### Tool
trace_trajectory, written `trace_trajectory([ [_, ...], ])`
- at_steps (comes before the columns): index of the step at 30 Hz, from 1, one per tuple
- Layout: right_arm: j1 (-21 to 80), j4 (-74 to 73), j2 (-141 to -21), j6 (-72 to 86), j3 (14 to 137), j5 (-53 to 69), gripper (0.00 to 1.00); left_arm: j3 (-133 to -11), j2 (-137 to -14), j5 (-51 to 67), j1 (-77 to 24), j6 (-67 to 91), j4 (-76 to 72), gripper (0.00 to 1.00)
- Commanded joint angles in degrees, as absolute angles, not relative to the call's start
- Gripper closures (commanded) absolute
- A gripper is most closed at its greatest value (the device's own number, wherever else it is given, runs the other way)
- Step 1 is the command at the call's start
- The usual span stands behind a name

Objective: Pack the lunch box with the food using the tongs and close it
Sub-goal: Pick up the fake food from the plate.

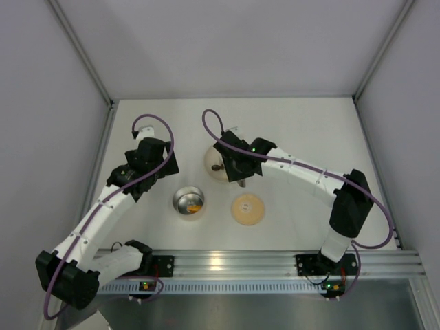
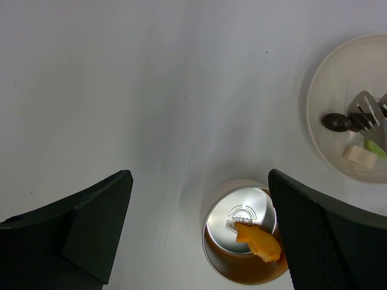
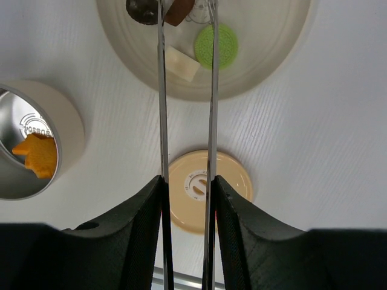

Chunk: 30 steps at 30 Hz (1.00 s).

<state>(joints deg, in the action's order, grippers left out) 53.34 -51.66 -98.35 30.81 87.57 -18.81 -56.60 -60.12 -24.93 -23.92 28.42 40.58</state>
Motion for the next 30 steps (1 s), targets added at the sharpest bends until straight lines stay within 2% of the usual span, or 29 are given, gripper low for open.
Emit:
trace_trajectory([
  [1, 52.6, -50.4, -98.6, 30.1, 90.5, -19.9, 0.63, -58.0, -59.4, -25.0, -23.6, 28.8, 40.2, 0.01],
  [10, 52.3, -50.4, -99.4, 30.1, 89.5, -18.9, 0.65, -58.0, -59.5, -25.1, -23.6, 28.7, 40.3, 0.01],
  [14, 52.3, -50.0, -99.1, 30.0, 88.9, -17.9, 0.75, -57.9, -59.6, -24.9, -23.6, 28.7, 40.1, 0.01],
  [18, 52.3, -50.4, -98.4, 29.7, 89.1, -17.6, 0.80, -58.0, -59.6, -25.0, -23.6, 28.7, 40.2, 0.01],
  [30, 55.2, -54.1, -89.3, 28.8, 91.1, -14.5, 0.87, -58.0, -59.4, -24.8, -23.6, 28.8, 40.1, 0.01],
])
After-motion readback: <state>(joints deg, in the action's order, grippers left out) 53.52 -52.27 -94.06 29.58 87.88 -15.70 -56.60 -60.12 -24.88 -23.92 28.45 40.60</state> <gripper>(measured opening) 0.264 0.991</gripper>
